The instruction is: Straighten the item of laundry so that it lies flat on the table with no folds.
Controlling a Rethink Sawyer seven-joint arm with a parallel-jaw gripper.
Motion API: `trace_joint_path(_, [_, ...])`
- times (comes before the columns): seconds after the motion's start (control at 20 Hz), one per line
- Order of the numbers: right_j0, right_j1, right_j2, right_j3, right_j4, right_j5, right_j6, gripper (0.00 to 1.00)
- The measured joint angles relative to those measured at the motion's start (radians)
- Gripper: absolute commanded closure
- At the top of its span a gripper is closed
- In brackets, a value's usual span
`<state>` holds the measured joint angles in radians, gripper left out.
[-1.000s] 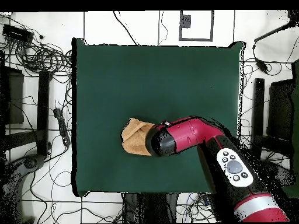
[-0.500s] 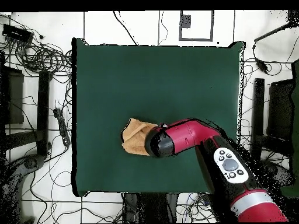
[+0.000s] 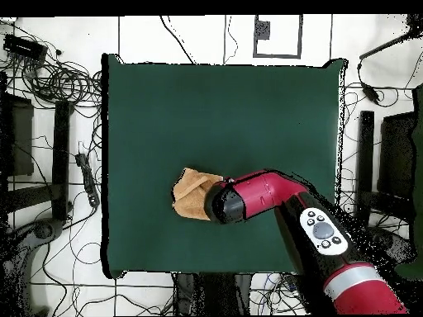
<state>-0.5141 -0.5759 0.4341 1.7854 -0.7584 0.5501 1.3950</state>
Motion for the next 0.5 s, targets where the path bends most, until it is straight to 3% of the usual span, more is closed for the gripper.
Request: trace_joint_path(0.5, [-0.003, 0.010, 0.000, -0.008, 0.000, 0.000, 0.000, 0.00])
